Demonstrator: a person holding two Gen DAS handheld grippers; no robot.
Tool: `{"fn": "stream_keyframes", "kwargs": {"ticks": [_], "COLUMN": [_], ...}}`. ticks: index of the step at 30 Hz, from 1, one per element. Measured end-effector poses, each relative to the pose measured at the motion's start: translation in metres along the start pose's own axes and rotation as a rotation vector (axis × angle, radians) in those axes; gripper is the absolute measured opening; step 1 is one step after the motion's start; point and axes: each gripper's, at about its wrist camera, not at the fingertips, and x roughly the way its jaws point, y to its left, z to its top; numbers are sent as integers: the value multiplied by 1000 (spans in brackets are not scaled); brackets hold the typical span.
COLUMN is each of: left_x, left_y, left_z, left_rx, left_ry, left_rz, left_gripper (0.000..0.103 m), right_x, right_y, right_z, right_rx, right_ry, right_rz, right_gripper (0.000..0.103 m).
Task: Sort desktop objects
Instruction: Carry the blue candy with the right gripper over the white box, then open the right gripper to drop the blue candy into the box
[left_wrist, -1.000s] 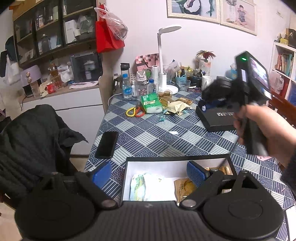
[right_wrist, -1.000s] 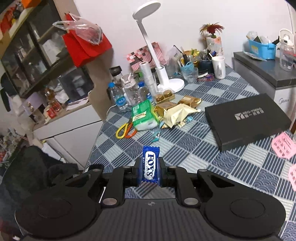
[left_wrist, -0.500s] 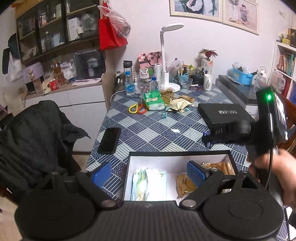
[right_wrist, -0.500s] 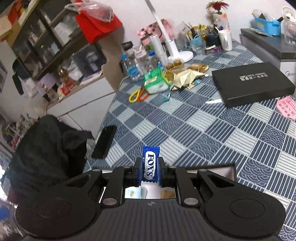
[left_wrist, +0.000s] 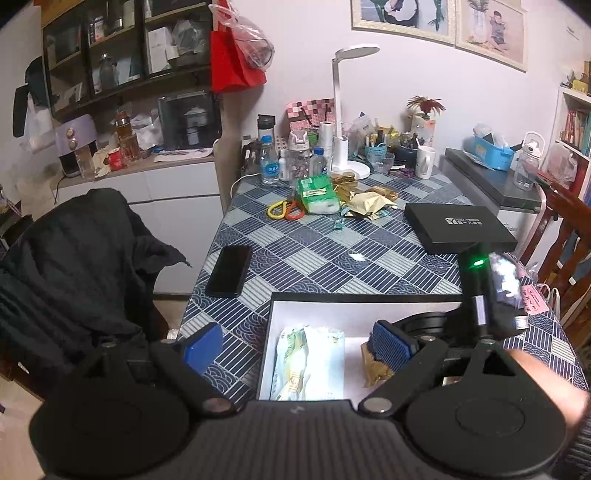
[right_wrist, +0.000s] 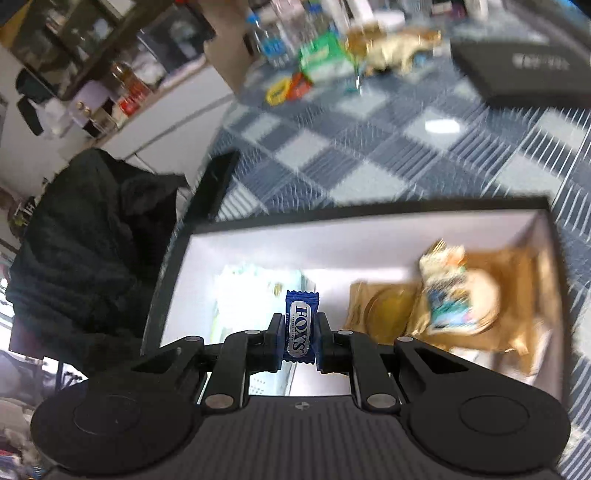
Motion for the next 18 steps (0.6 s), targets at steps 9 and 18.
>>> {"fn": "stream_keyframes", "kwargs": {"ticks": [9, 18], "left_x": [0, 3], "left_y": [18, 27], "left_z": [-6, -12], "left_rx": [-58, -123], "left_ry": [1, 16], "left_rz": [1, -13], "left_gripper": [103, 103], "right_x": [60, 79], "right_y": [6, 6], "right_z": [3, 3], "right_rx": [-4, -1], "right_ry": [87, 120], "right_rz": [-98, -143], "right_gripper": [16, 20]}}
